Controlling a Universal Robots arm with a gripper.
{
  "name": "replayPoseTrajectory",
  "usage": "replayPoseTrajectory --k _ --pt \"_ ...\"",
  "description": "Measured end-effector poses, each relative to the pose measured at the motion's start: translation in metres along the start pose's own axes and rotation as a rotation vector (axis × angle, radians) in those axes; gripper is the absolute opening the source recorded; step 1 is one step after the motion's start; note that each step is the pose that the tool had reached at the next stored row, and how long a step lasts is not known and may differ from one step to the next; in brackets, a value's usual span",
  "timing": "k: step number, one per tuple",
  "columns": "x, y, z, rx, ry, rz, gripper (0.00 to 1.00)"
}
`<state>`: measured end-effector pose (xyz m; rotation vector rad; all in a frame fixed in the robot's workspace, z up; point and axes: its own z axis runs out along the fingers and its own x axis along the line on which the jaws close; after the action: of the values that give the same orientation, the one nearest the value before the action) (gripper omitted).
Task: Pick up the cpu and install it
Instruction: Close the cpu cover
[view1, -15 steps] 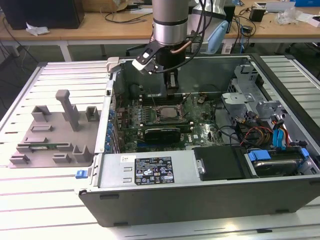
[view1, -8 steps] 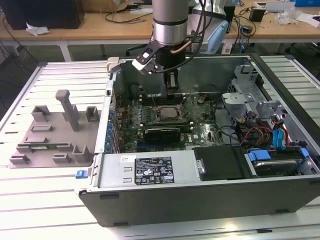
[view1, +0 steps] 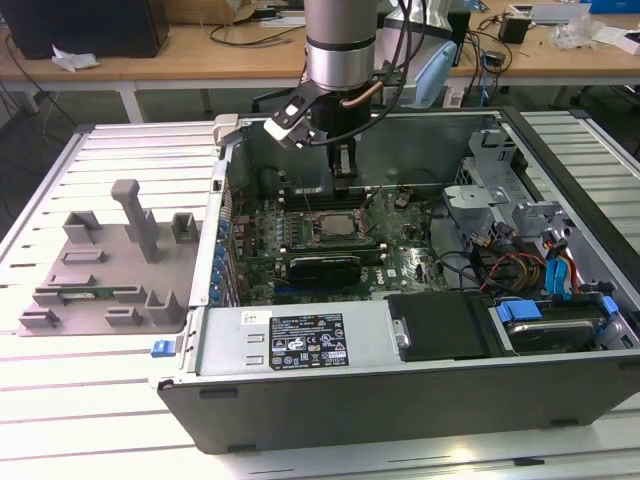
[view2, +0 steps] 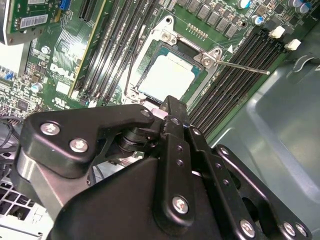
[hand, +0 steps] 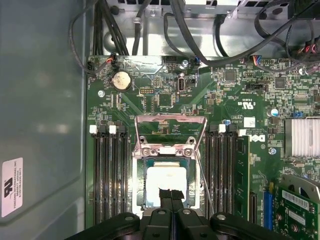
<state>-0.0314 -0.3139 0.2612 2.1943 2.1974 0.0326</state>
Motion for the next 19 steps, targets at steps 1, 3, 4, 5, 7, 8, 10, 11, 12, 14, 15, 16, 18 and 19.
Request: replayPoseTrajectory --k 1,3,4,5,7,8,10,11,12,14,15,16,18,19 --pt "0.0000 0.0000 0.0000 0.0000 -0.0001 0.001 0.11" --pt "0.0000 0.0000 0.0000 0.0000 -0.0001 0.004 0.11" --pt "0.0000 0.0000 0.0000 0.0000 -0.0002 0.005 0.11" --pt "0.0000 0.0000 0.0000 0.0000 -0.0002 0.006 0.11" --pt "0.0000 0.0000 -0.0003 0.0002 -0.0006 0.010 0.11" --pt "0.0000 0.0001 -0.0008 0.0000 -0.0004 0.010 0.11" --pt "0.0000 0.0001 -0.0031 0.0001 -0.0005 0.010 0.11" --pt "0.0000 0.0002 -0.0044 0.0001 -0.0004 0.010 0.11" --pt "-0.0001 0.0003 -0.0067 0.0000 -0.0005 0.010 0.11" --pt "-0.0001 0.0004 -0.0093 0.0001 -0.0005 0.010 0.11" --pt "-0.0002 0.0006 -0.0145 0.0000 -0.0004 0.010 0.11" --pt "-0.0002 0.0006 -0.0155 0.0000 -0.0004 0.010 0.11" --pt "-0.0002 0.0007 -0.0176 0.0000 -0.0004 0.010 0.11" --pt "-0.0001 0.0008 -0.0183 0.0001 -0.0004 0.010 0.11"
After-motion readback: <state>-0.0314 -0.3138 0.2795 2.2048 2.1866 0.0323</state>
